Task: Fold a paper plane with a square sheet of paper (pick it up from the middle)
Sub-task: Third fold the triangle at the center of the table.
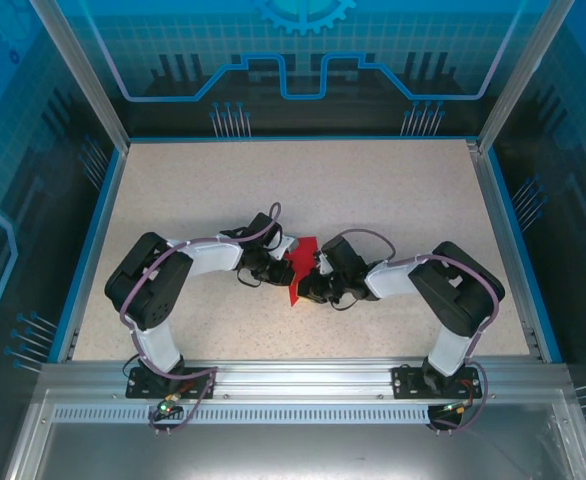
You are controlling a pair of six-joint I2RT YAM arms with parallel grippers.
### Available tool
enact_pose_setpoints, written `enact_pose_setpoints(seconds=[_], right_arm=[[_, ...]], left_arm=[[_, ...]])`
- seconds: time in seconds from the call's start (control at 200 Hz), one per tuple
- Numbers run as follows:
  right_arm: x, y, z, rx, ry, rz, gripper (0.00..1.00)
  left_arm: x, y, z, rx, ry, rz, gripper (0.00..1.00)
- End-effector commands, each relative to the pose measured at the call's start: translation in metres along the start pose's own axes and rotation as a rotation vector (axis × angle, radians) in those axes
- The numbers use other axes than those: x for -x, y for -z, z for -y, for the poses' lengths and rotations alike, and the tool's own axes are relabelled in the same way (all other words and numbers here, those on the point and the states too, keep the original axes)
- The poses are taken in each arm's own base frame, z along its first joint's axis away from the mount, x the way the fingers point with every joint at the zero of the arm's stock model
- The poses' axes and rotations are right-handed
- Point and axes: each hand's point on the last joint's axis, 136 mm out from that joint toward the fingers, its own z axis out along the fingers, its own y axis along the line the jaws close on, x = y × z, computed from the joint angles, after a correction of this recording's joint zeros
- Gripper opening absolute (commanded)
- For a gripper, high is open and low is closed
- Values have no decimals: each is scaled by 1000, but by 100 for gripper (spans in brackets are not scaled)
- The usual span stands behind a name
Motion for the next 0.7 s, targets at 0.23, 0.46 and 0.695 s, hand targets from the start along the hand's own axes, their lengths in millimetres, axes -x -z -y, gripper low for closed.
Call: enact_pose_setpoints(seconds=[0.23, 0.46, 0.695], right_arm=[[-10, 8, -9, -1, 34, 8, 11], [-22, -5, -12, -3, 37, -28, 11], [-27, -10, -6, -17, 25, -34, 11]], left_arm=[[-29, -17, -25, 84, 28, -105, 8], [-29, -17, -25, 83, 29, -107, 8], [-29, -17, -25, 84, 28, -105, 8]])
